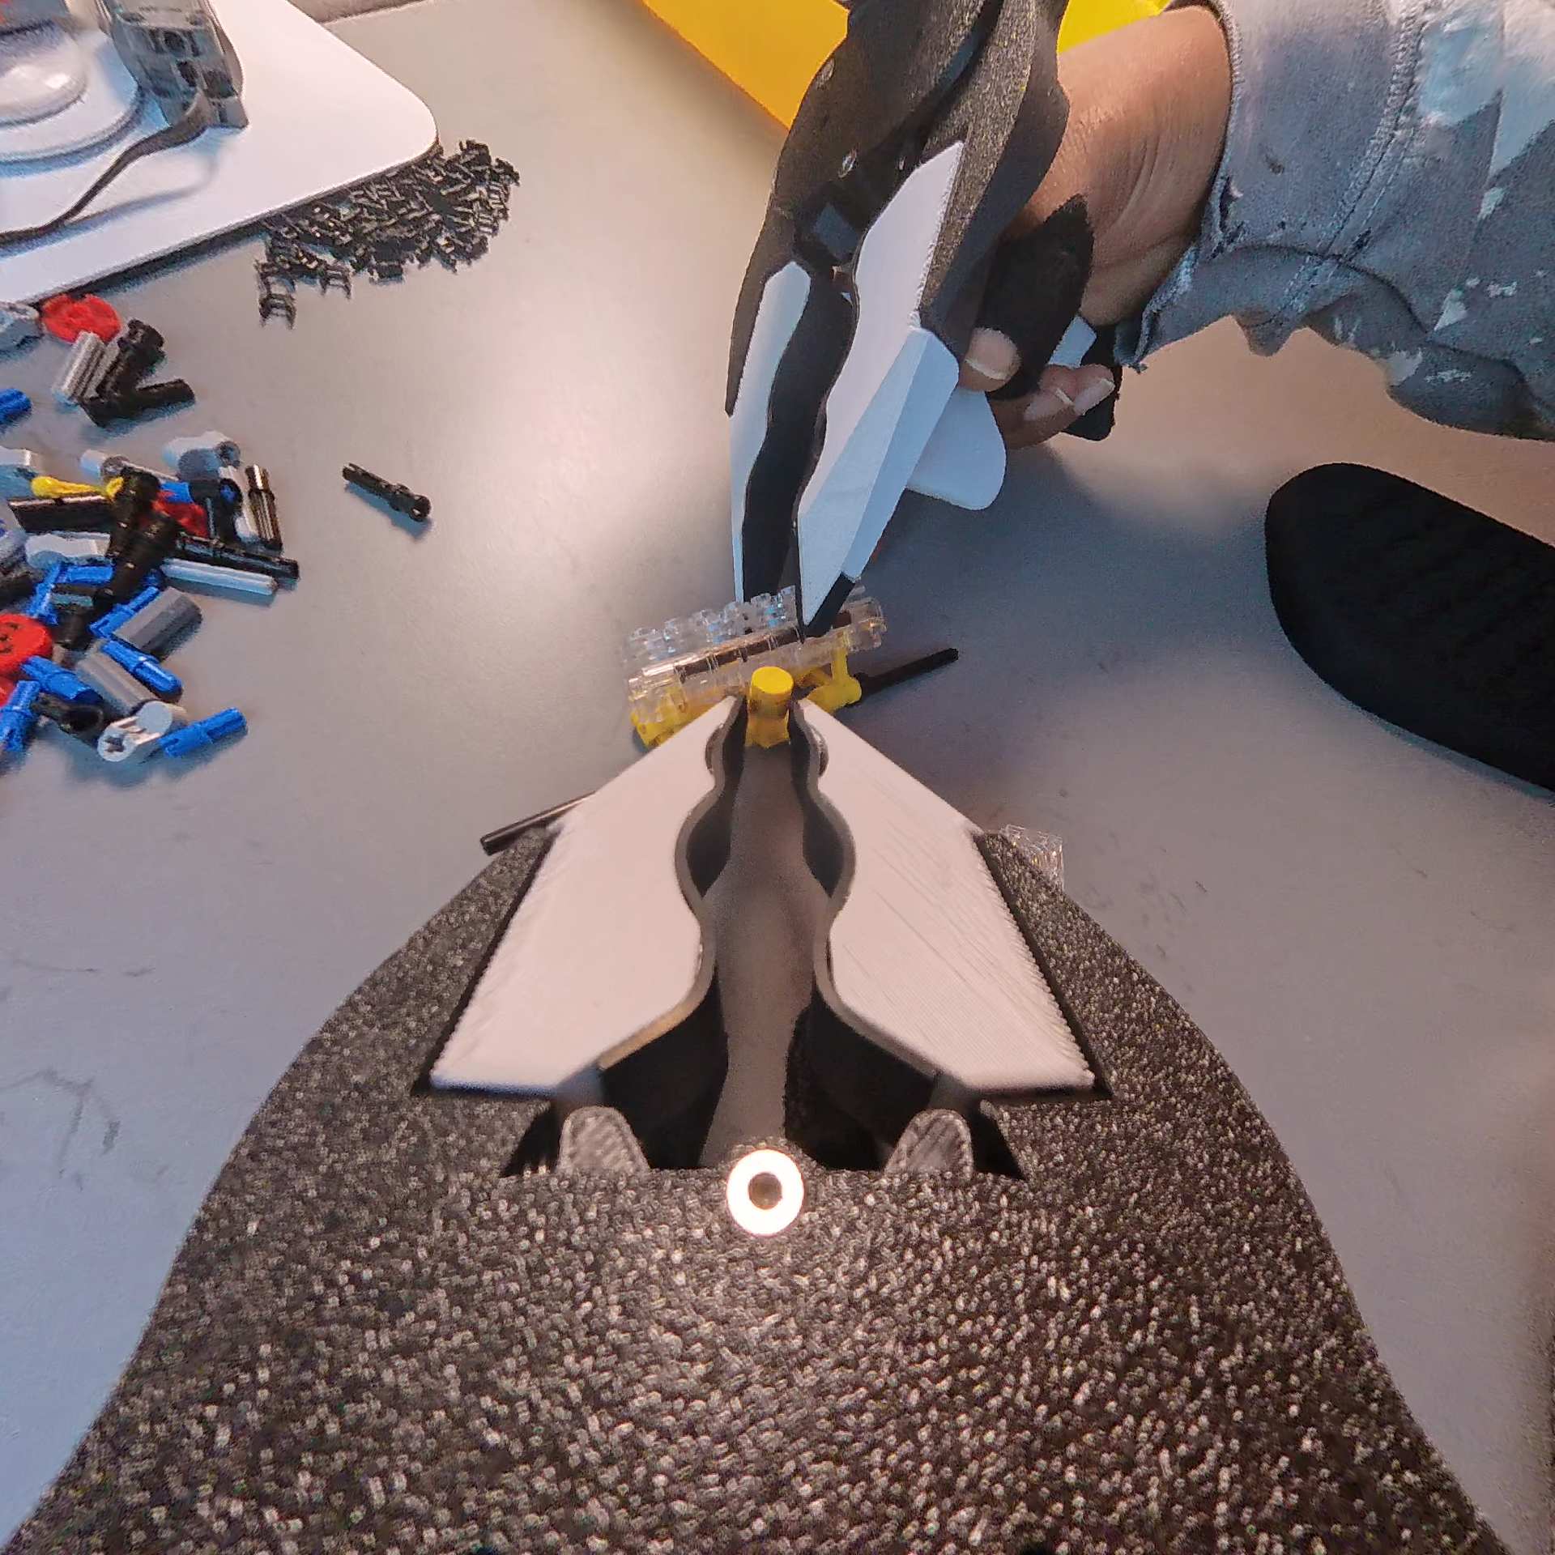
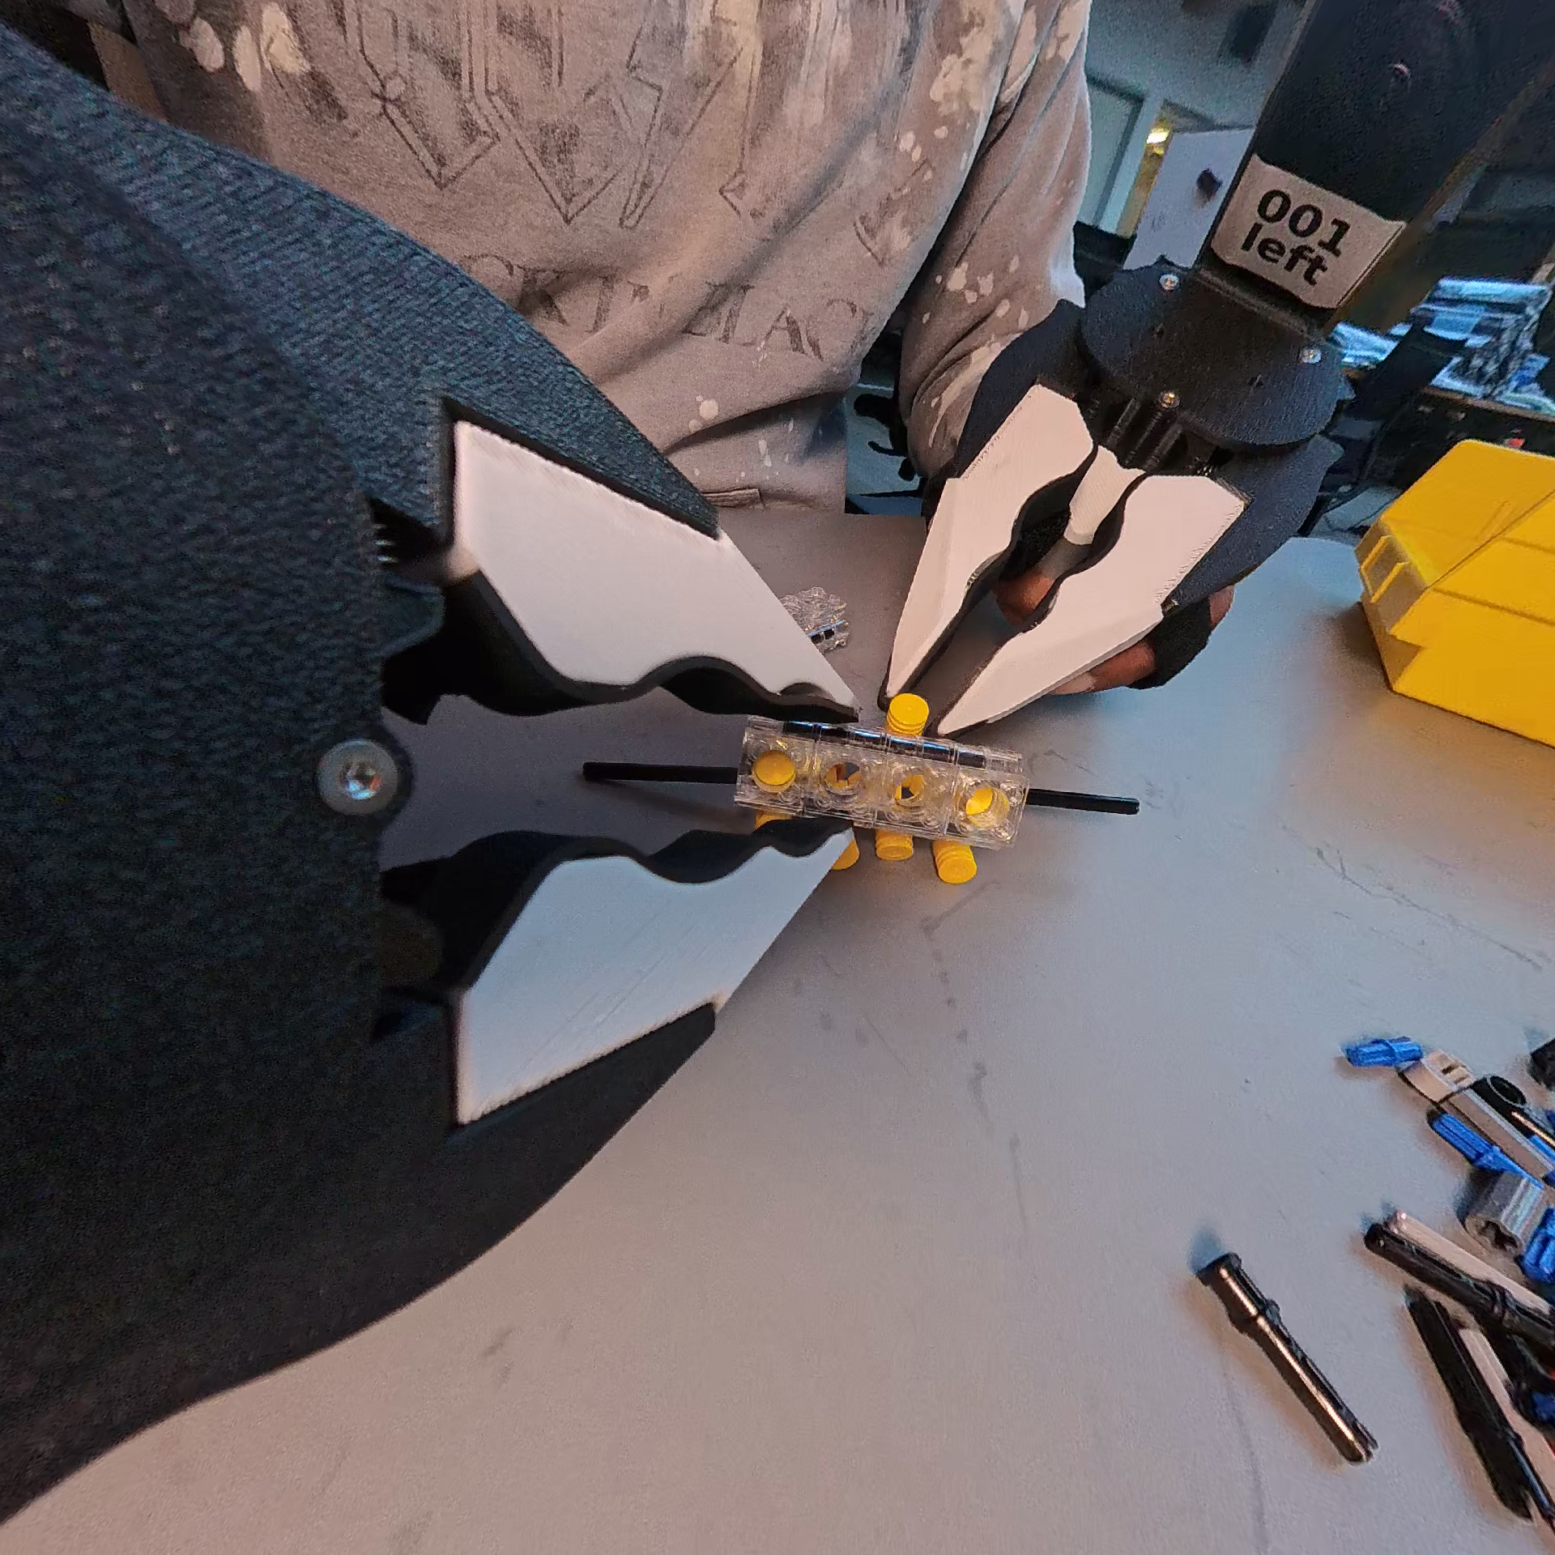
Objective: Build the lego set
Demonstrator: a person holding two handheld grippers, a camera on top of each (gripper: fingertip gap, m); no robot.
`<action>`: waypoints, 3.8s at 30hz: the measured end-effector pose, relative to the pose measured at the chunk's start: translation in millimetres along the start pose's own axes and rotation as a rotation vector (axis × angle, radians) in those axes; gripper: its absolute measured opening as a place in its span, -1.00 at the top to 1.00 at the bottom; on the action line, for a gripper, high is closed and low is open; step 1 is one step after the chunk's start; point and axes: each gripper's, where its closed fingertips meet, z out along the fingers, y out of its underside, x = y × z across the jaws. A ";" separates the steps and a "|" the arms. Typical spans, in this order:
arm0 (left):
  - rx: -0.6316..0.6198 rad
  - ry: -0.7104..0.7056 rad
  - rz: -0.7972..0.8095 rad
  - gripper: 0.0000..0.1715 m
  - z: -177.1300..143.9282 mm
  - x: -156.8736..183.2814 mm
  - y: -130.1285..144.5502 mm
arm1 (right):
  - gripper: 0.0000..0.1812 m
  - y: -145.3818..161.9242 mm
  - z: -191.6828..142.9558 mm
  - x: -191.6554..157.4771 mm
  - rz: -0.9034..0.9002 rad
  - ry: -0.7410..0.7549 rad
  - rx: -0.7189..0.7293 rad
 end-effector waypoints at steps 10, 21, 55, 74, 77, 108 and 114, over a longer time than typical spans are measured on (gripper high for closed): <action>-0.009 -0.035 0.030 0.89 4.0 -1.0 -1.5 | 0.78 -2.7 -0.9 1.0 0.015 0.002 0.031; -0.034 -0.015 -0.003 0.89 7.1 -2.7 -1.3 | 0.72 0.9 0.2 1.0 -0.077 0.068 -0.002; -0.111 0.038 -0.034 0.87 4.4 -7.6 14.7 | 0.82 -5.5 -13.7 8.2 -0.249 0.322 -0.031; -0.125 0.022 0.013 0.90 16.2 -1.7 13.0 | 0.82 -6.5 -14.7 9.9 -0.234 0.307 -0.091; -0.061 0.038 -0.042 0.90 13.3 -3.1 2.6 | 0.82 -6.8 -14.4 10.1 -0.231 0.308 -0.093; -0.081 0.028 0.212 0.90 52.9 -31.4 -40.6 | 0.80 -15.5 -53.0 38.2 0.006 0.236 0.002; -0.106 0.123 0.196 0.90 59.7 -35.6 -47.1 | 0.74 -18.6 -58.1 42.1 0.010 0.260 0.010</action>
